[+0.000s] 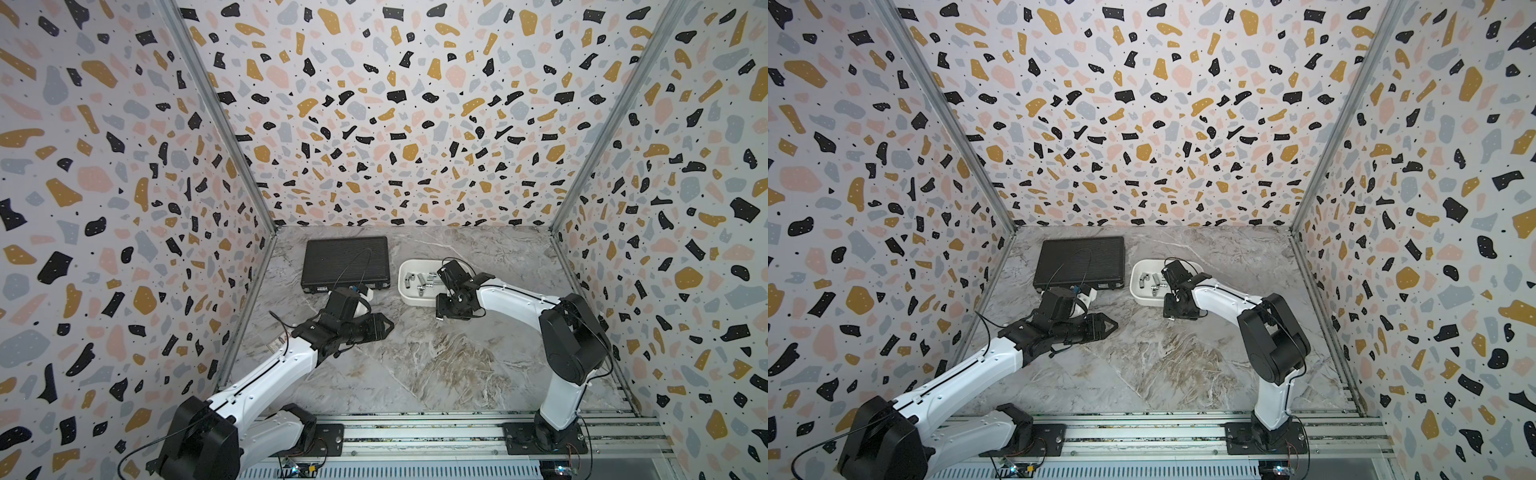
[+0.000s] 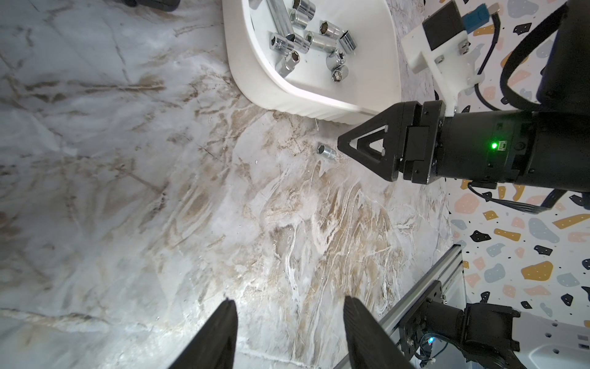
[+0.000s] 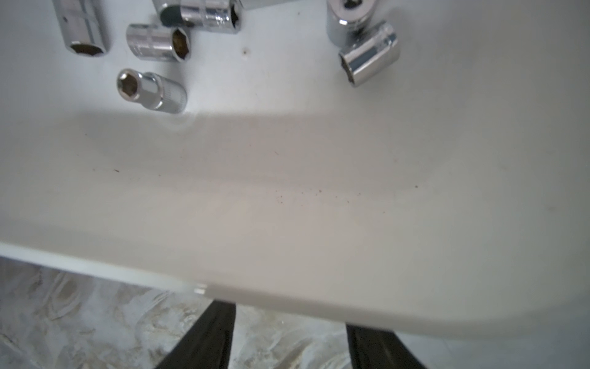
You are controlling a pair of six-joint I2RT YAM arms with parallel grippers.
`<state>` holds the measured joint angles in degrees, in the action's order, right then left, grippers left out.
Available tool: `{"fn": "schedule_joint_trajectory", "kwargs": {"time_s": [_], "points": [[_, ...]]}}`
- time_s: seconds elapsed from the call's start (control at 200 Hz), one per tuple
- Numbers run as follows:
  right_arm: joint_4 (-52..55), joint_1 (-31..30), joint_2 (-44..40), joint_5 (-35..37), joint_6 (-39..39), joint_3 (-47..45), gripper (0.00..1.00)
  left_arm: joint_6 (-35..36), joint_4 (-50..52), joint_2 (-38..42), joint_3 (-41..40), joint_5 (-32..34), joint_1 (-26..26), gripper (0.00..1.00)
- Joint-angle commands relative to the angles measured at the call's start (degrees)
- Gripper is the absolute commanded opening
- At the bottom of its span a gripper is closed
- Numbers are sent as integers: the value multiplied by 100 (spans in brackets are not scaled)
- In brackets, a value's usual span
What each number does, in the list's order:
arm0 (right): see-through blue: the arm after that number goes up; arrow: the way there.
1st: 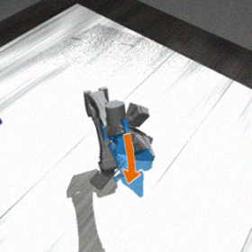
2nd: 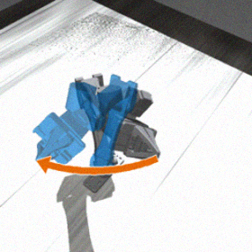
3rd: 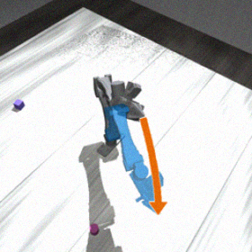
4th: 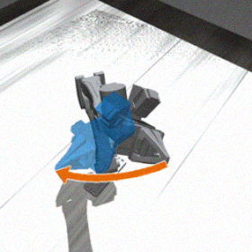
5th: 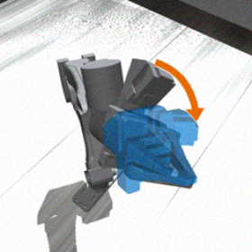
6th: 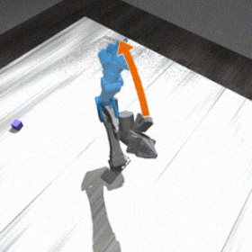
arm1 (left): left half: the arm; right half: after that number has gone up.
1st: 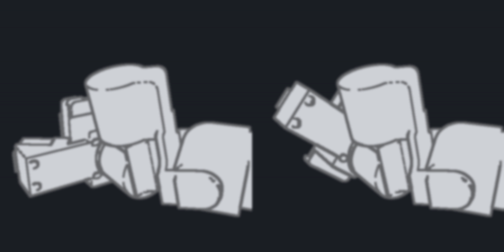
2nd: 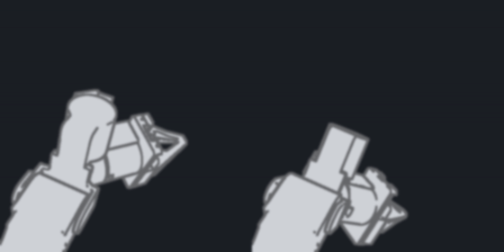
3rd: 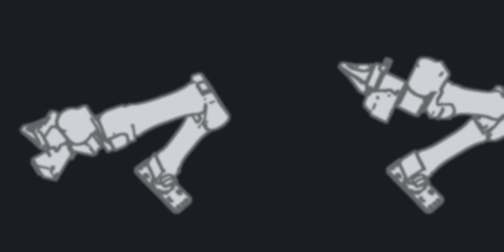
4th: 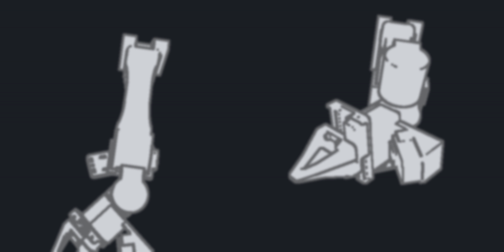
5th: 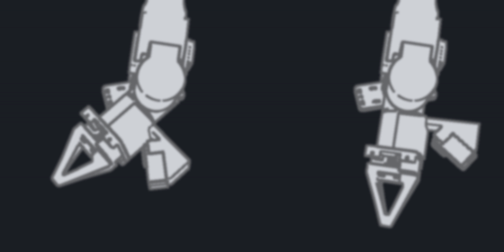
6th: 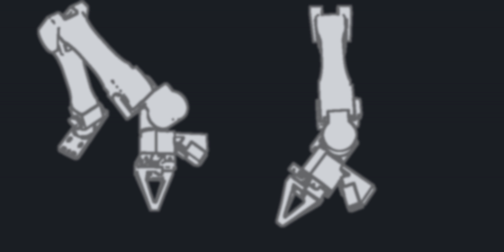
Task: Put the socket on the desktop into the storage box
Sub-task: Pick up the socket head at the center of the board.
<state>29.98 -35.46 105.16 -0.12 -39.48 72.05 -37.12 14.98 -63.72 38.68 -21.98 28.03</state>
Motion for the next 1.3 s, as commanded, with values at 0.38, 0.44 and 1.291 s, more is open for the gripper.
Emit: {"fn": "schedule_joint_trajectory", "kwargs": {"time_s": [0.38,0.44,1.291], "points": [[403,-179,480,328,-392,538,58,48,-214,-57,97,9,25,57],[419,-214,526,337,-405,563,57,37,-233,-52,81,14,24,57],[549,-346,747,337,-565,627,36,2,-268,48,-7,53,21,57]]}}
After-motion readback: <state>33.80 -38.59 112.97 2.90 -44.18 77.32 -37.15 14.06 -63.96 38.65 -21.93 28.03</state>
